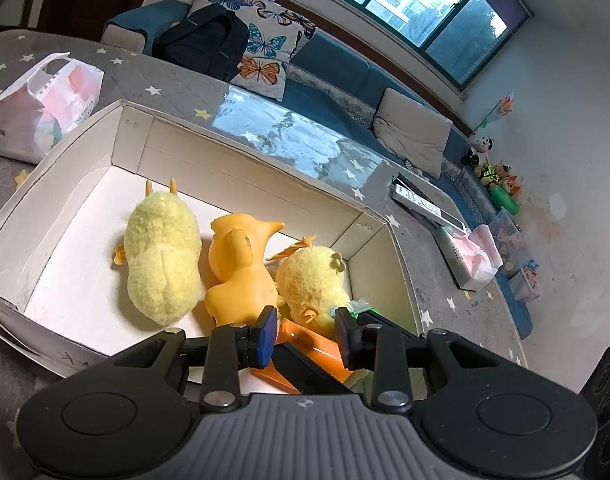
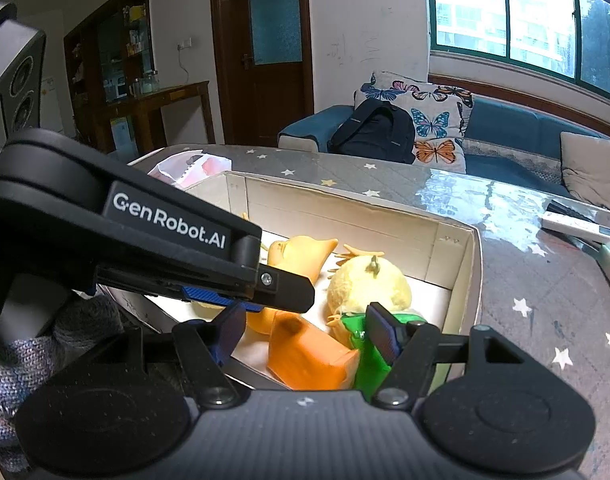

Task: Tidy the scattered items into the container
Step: 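Lift the orange packet over the box wall and lower it inside, then open the right gripper to release the packet beside the green packet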

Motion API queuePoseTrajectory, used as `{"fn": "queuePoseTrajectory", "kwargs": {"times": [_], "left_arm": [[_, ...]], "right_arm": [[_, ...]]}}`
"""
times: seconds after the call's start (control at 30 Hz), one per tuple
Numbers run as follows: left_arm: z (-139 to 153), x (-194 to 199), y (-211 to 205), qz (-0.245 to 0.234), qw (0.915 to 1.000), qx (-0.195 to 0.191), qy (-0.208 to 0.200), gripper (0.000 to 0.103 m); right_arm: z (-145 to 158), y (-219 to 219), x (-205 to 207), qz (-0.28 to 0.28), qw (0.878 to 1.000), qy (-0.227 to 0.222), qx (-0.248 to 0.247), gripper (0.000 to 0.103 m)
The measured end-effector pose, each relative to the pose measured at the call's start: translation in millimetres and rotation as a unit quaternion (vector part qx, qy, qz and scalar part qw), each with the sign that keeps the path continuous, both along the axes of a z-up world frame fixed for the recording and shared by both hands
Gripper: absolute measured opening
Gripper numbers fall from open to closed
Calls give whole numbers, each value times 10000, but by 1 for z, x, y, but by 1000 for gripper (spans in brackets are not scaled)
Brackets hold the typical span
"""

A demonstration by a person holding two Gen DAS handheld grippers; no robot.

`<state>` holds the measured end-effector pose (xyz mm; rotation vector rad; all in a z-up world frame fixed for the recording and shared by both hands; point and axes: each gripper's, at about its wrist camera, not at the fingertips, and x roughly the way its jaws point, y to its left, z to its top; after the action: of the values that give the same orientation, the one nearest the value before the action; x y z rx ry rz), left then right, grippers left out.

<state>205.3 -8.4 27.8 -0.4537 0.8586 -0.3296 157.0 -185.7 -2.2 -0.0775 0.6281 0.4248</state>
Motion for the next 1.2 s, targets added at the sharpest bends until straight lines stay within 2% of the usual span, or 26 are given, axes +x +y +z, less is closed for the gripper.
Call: {"fn": "queuePoseTrajectory", "kwargs": {"times": [0.37, 0.57, 0.63, 1.0, 1.1, 1.2], "left_arm": [[4, -5, 1, -28, 9999, 68, -87, 34], [6, -10, 3, 21, 9998, 144, -134, 34], [7, -13, 3, 25, 9997, 177, -173, 34], [15, -34, 2, 96, 9964, 634, -560, 35], [18, -42, 1, 67, 9938, 852, -707, 35], [17, -49, 3, 62, 9927, 952, -739, 35]], "right_arm": [[3, 1, -3, -55, 10000, -23, -2, 68], [3, -1, -6, -131, 9999, -59, 18, 73], [4, -2, -7, -159, 9998, -77, 18, 77], [9, -2, -21, -253, 9995, -181, 64, 84], [9, -3, -24, -270, 9994, -182, 106, 93], [7, -1, -31, -241, 9995, -191, 78, 94]]}}
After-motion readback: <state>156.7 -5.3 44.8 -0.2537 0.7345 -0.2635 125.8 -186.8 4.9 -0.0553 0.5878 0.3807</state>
